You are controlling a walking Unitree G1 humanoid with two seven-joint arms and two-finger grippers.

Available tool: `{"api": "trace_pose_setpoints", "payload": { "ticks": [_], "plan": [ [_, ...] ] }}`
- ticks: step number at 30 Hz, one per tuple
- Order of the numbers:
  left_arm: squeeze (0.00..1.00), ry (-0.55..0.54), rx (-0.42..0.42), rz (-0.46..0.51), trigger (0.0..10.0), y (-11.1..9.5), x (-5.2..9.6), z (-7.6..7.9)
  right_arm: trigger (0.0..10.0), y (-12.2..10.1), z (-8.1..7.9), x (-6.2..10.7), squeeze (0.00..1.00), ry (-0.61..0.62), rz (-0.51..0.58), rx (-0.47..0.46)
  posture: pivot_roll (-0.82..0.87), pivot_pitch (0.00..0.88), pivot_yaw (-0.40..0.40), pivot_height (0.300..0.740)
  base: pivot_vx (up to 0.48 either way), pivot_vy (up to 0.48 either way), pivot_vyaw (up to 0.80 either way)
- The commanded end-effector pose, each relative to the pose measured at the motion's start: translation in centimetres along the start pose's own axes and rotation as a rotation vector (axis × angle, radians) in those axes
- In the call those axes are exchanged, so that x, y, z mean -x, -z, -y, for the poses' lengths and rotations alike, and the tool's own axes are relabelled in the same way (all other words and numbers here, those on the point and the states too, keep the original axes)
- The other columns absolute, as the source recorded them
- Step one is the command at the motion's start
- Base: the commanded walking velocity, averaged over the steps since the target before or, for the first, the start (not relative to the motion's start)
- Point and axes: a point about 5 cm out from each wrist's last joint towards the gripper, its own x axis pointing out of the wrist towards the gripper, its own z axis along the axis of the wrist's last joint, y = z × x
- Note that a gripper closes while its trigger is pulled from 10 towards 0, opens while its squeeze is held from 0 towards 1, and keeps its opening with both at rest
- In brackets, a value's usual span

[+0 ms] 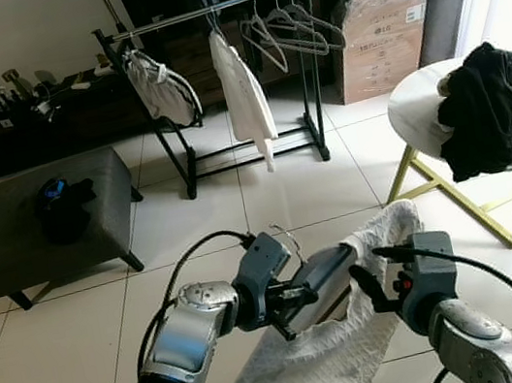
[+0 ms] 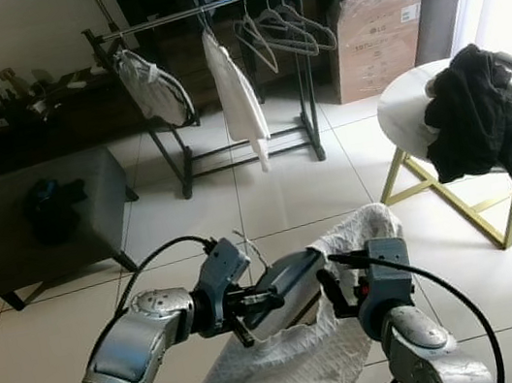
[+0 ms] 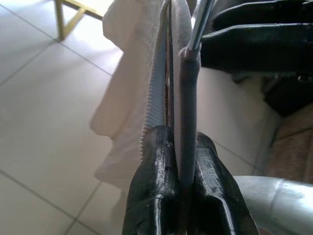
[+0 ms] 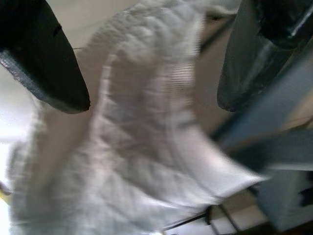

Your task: Hang hanger

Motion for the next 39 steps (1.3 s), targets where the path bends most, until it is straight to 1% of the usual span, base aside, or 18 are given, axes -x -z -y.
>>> {"api": "trace_pose_setpoints", "payload": {
  "ticks": [1,2,3,4,6,7,9,11,16,19,22,24,26,30,32,33,34,39],
  "plan": [
    [0.00,0.029,-0.027,0.038,10.0,-1.4,0.3,0.2,10.0,0.0,-1.1,0.4,0.00,-0.064,-0.019,0.034,-0.16,0.077,0.133,0.740,0.000,0.000,0.00],
    [0.00,0.029,-0.027,0.038,10.0,-1.4,0.3,0.2,10.0,0.0,-1.1,0.4,0.00,-0.064,-0.019,0.034,-0.16,0.077,0.133,0.740,0.000,0.000,0.00],
    [0.00,0.035,-0.029,0.036,10.0,-1.4,0.3,0.2,10.0,0.1,-0.9,0.4,0.00,-0.036,-0.037,0.075,-0.17,0.078,0.135,0.740,0.000,0.000,0.00],
    [0.00,0.035,-0.029,0.036,10.0,-1.4,0.3,0.2,10.0,0.1,-0.9,0.4,0.00,-0.036,-0.037,0.075,-0.17,0.078,0.135,0.740,0.000,0.000,0.00],
    [0.00,0.038,-0.030,0.033,10.0,-1.5,0.3,0.2,10.0,0.2,0.1,0.2,0.00,0.048,-0.050,0.123,-0.17,0.077,0.135,0.740,0.000,0.000,0.00],
    [0.00,0.038,-0.030,0.033,10.0,-1.5,0.3,0.2,10.0,0.2,0.1,0.2,0.00,0.048,-0.050,0.123,-0.17,0.077,0.135,0.740,0.000,0.000,0.00],
    [0.00,0.042,-0.032,0.035,10.0,-1.6,0.4,0.3,10.0,0.2,1.2,0.1,0.00,0.145,-0.037,0.162,-0.16,0.075,0.138,0.740,0.000,0.000,0.00],
    [0.00,0.048,-0.035,0.035,10.0,-1.7,0.5,0.3,10.0,0.3,1.9,0.1,0.00,0.200,-0.046,0.227,-0.16,0.074,0.138,0.740,0.000,0.000,0.00],
    [0.00,0.051,-0.035,0.033,10.0,-1.7,0.5,0.3,10.0,0.6,2.7,0.1,0.00,0.263,-0.056,0.278,-0.16,0.073,0.140,0.740,0.000,0.000,0.00],
    [0.00,0.054,-0.037,0.032,10.0,-1.7,0.5,0.4,10.0,0.6,2.9,0.0,0.00,0.294,-0.032,0.252,-0.16,0.073,0.143,0.740,0.000,0.000,0.00],
    [0.00,0.058,-0.037,0.032,10.0,-1.8,0.5,0.5,10.0,0.5,2.7,-0.2,0.00,0.283,-0.011,0.228,-0.16,0.073,0.143,0.740,0.000,0.000,0.00],
    [0.00,0.060,-0.037,0.033,10.0,-1.8,0.6,0.5,10.0,0.6,2.2,-0.3,0.00,0.240,-0.014,0.216,-0.16,0.073,0.143,0.740,0.000,0.000,0.00],
    [0.00,0.060,-0.038,0.033,10.0,-1.9,0.6,0.5,10.0,0.7,1.4,-0.3,0.00,0.181,-0.023,0.237,-0.16,0.073,0.144,0.740,0.000,0.000,0.00],
    [0.00,0.058,-0.039,0.031,10.0,-1.9,0.6,0.4,10.0,0.8,1.1,-0.3,0.00,0.161,-0.026,0.240,-0.16,0.073,0.144,0.740,0.000,0.000,0.00],
    [0.00,0.059,-0.041,0.031,10.0,-1.9,0.6,0.5,10.0,1.1,0.5,-0.3,0.00,0.099,-0.042,0.251,-0.16,0.072,0.143,0.740,0.000,0.000,0.00],
    [0.00,0.059,-0.041,0.031,10.0,-1.9,0.6,0.5,10.0,1.1,0.5,-0.3,0.00,0.099,-0.042,0.251,-0.16,0.072,0.143,0.740,0.000,0.000,0.00],
    [0.00,0.060,-0.042,0.031,10.0,-1.9,0.6,0.5,10.0,1.2,0.1,-0.3,0.00,0.057,-0.048,0.271,-0.16,0.072,0.143,0.740,0.000,0.000,0.00],
    [0.00,0.061,-0.042,0.032,10.0,-1.9,0.5,0.6,10.0,1.0,0.4,-0.6,0.00,0.099,-0.024,0.275,-0.16,0.072,0.142,0.740,0.000,0.000,0.00]
  ]
}}
